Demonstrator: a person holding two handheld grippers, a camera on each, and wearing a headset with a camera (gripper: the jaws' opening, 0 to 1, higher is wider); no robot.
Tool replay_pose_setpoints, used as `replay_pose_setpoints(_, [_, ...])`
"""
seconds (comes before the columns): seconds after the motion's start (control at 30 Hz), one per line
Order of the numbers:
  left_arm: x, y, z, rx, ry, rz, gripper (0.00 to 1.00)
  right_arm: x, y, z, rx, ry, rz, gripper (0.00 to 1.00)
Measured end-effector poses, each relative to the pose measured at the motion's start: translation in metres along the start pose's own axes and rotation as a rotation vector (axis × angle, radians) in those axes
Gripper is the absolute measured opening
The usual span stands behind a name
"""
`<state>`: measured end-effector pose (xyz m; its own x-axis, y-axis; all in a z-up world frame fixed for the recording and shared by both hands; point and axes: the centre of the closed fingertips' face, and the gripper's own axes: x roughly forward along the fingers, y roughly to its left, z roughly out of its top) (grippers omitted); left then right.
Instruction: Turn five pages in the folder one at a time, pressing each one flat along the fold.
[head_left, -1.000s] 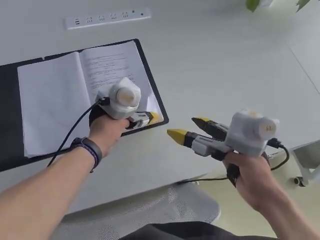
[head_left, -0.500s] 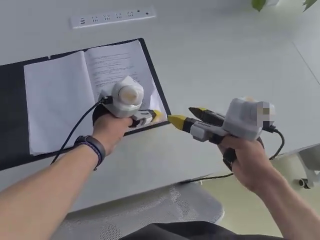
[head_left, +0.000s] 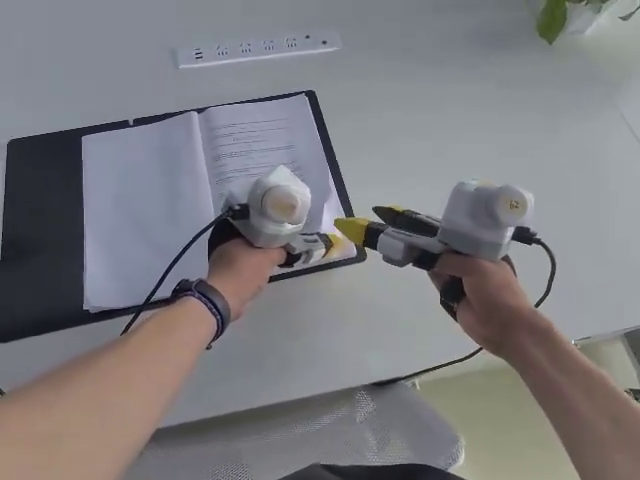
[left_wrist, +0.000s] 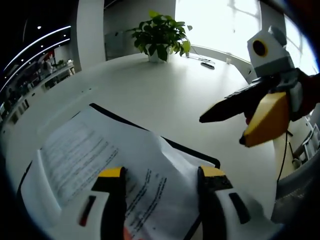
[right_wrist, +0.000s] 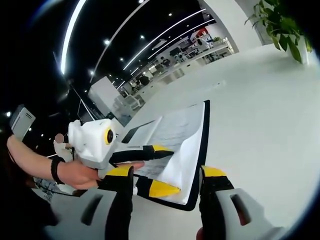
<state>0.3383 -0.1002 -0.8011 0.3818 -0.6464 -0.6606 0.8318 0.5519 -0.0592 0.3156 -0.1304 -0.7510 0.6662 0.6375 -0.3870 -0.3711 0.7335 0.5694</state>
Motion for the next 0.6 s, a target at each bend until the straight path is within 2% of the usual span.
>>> replay_pose_setpoints(0.17, [0.0,0.0,0.0,-0.008,-0.002,0.007,0.58,0.012,-0.008,0.002,0.04,-0.003,0.016,0.48])
replay_pose_setpoints(0.33, [0.001,0.001,0.0,-0.01,-0.002,0.006,0.58,0.025,-0.007,0.004,0.074,0.0,0.057,0.42])
replay_pose_setpoints(0.4, [0.001,0.0,0.0,-0.009,-0.001,0.005,0.58,0.032,-0.006,0.002,0.056,0.027,0.073,0.41])
replay_pose_setpoints(0.47, [0.001,0.0,0.0,-0.011,-0.001,0.004,0.59,0.037,-0.007,0.001,0.062,0.032,0.084,0.4])
replay_pose_setpoints(0.57, [0.003,0.001,0.0,-0.011,-0.002,0.003,0.6,0.045,-0.009,-0.003,0.109,0.047,0.106,0.38])
replay_pose_setpoints(0.6, [0.003,0.001,0.0,-0.015,-0.003,0.001,0.6,0.044,-0.005,-0.007,0.113,0.05,0.111,0.38])
